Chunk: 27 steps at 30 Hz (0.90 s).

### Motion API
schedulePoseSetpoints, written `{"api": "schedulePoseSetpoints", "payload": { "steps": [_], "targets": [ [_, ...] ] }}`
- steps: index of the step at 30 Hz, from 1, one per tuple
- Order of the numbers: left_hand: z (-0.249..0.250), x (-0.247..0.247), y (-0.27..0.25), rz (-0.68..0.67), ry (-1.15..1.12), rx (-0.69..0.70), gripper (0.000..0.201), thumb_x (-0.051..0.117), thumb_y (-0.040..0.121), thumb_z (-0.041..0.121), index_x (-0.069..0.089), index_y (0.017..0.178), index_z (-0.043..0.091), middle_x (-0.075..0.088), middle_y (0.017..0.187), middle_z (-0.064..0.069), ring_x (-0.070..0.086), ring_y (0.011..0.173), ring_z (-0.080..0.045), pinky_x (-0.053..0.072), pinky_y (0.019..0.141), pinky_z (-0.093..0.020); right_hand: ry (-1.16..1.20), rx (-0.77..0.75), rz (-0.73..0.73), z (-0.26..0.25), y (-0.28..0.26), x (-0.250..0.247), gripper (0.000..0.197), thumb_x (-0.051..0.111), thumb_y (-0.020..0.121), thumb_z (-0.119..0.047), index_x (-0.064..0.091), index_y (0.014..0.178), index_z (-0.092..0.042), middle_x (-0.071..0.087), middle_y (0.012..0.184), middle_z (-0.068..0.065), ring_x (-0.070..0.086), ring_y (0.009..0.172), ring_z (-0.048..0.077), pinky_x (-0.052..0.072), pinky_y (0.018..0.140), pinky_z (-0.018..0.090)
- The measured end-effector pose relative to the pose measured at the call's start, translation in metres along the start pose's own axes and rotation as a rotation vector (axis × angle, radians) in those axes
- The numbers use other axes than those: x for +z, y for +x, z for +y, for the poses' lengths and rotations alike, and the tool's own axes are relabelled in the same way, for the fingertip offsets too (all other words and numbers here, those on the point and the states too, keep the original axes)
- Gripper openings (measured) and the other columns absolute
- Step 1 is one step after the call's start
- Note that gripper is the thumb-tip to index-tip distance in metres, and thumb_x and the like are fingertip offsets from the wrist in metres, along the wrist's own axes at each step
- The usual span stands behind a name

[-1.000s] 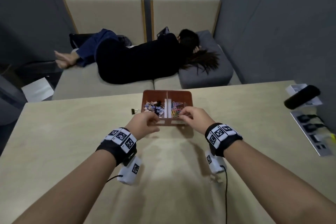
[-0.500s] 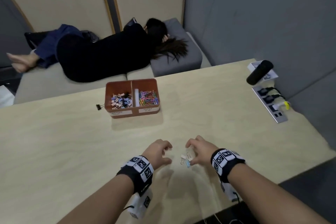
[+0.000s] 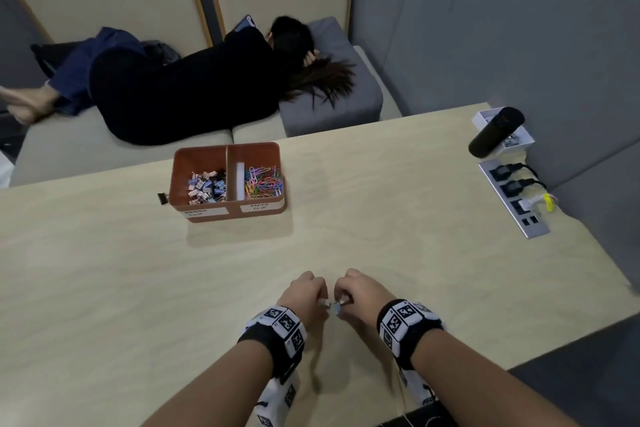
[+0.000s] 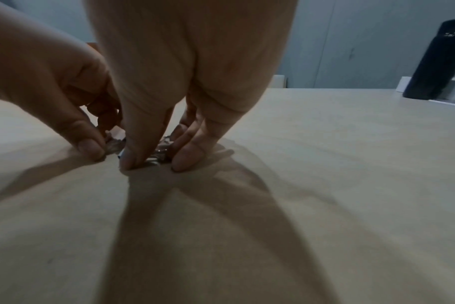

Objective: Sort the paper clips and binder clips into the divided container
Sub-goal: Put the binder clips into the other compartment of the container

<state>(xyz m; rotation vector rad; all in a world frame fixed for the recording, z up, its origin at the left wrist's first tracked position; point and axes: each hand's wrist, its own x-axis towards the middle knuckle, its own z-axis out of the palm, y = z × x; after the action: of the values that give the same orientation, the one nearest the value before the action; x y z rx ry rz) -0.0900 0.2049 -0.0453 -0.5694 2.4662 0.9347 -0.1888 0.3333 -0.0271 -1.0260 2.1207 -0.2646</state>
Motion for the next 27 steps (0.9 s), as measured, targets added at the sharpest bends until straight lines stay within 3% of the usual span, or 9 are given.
{"api": "schedulePoseSetpoints", "payload": {
  "steps": [3, 8, 10, 13, 17, 21, 23, 27],
  "targets": [
    [-0.010, -0.015, -0.002, 0.000, -0.015, -0.022, 0.019, 0.065, 0.080, 0.019, 0.057, 0.096, 0.013, 0.061, 0.096, -0.007, 0.057, 0.093, -0.027, 0.042, 0.078, -0.030, -0.041, -0.023, -0.035, -0.005, 0.008, -0.003, 0.023, 0.071, 0.076, -0.019, 0.064, 0.097, -0.016, 0.042, 0.094, -0.001, 0.056, 0.091, 0.027, 0.043, 0.079, 0.030],
    [-0.045, -0.048, -0.020, 0.072, -0.124, -0.072, 0.019, 0.067, 0.082, 0.020, 0.049, 0.078, 0.022, 0.053, 0.073, 0.006, 0.053, 0.077, -0.017, 0.041, 0.067, -0.023, -0.055, -0.049, -0.046, -0.029, 0.032, -0.004, 0.024, 0.073, 0.076, -0.020, 0.064, 0.097, -0.015, 0.041, 0.095, -0.001, 0.053, 0.090, 0.025, 0.043, 0.080, 0.029],
    [-0.066, -0.064, -0.030, 0.119, -0.141, -0.096, 0.026, 0.068, 0.080, 0.018, 0.046, 0.069, 0.026, 0.054, 0.076, 0.006, 0.052, 0.076, -0.016, 0.037, 0.060, -0.016, -0.070, -0.067, -0.045, -0.042, 0.047, -0.004, 0.021, 0.072, 0.078, -0.018, 0.065, 0.097, -0.013, 0.041, 0.097, -0.001, 0.055, 0.093, 0.027, 0.043, 0.082, 0.029],
    [-0.106, -0.089, -0.046, 0.180, -0.175, -0.161, 0.036, 0.070, 0.078, 0.018, 0.042, 0.061, 0.032, 0.056, 0.077, 0.006, 0.054, 0.074, -0.015, 0.034, 0.058, -0.012, -0.062, -0.100, -0.036, -0.064, 0.071, -0.005, 0.019, 0.073, 0.079, -0.017, 0.066, 0.095, -0.010, 0.040, 0.097, -0.002, 0.056, 0.094, 0.026, 0.043, 0.083, 0.028],
    [-0.152, -0.124, -0.066, 0.280, -0.212, -0.284, 0.032, 0.071, 0.078, 0.015, 0.047, 0.063, 0.031, 0.059, 0.072, 0.006, 0.055, 0.074, -0.018, 0.039, 0.062, -0.023, -0.051, -0.145, -0.034, -0.089, 0.100, -0.006, 0.019, 0.074, 0.076, -0.017, 0.067, 0.093, -0.012, 0.044, 0.093, -0.003, 0.047, 0.084, 0.016, 0.038, 0.077, 0.023],
    [-0.184, -0.158, -0.069, 0.420, -0.195, -0.328, 0.012, 0.069, 0.081, 0.015, 0.061, 0.075, 0.022, 0.057, 0.080, 0.002, 0.054, 0.078, -0.017, 0.036, 0.065, -0.022, -0.046, -0.169, -0.068, -0.114, 0.120, -0.009, 0.020, 0.074, 0.076, -0.019, 0.067, 0.094, -0.014, 0.047, 0.090, -0.003, 0.047, 0.083, 0.014, 0.036, 0.075, 0.022],
    [-0.196, -0.175, -0.062, 0.482, -0.199, -0.325, 0.003, 0.070, 0.081, 0.015, 0.068, 0.082, 0.013, 0.055, 0.088, -0.002, 0.055, 0.079, -0.018, 0.042, 0.074, -0.025, -0.039, -0.179, -0.084, -0.124, 0.128, -0.009, 0.019, 0.073, 0.076, -0.018, 0.066, 0.094, -0.013, 0.044, 0.085, -0.007, 0.047, 0.082, 0.013, 0.034, 0.073, 0.021],
    [-0.215, -0.205, -0.037, 0.596, -0.223, -0.320, 0.010, 0.073, 0.080, 0.013, 0.071, 0.087, 0.007, 0.049, 0.099, -0.006, 0.054, 0.076, -0.018, 0.045, 0.086, -0.028, -0.034, -0.172, -0.088, -0.138, 0.144, -0.012, 0.012, 0.071, 0.076, -0.020, 0.064, 0.086, -0.021, 0.044, 0.089, -0.005, 0.048, 0.083, 0.014, 0.036, 0.072, 0.020]
  ]
}}
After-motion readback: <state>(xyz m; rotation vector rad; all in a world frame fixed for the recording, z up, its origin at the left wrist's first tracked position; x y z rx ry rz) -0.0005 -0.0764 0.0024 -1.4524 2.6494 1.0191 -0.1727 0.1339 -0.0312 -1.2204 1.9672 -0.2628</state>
